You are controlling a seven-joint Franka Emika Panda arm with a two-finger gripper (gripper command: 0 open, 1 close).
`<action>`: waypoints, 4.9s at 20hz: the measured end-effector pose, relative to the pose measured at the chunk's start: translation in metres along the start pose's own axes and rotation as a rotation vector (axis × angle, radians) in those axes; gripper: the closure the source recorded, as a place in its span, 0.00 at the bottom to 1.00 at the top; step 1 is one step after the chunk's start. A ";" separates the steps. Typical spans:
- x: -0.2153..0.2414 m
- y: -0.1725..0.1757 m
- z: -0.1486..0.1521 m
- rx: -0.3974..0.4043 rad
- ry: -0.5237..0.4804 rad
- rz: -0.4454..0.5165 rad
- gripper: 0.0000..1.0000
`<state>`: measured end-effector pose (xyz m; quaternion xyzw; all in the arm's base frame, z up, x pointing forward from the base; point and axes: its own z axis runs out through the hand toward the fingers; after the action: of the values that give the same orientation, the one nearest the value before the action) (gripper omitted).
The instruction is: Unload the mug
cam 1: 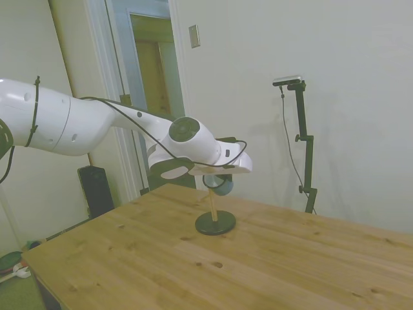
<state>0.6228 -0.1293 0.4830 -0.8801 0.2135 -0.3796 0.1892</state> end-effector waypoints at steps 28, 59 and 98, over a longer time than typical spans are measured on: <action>0.027 0.073 -0.055 -0.021 -0.019 0.150 1.00; -0.173 -0.021 -0.050 -0.179 -0.401 -0.095 1.00; -0.167 -0.011 0.024 -0.429 -0.482 0.029 0.00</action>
<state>0.5399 -0.0292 0.3748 -0.9613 0.2504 -0.1039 0.0498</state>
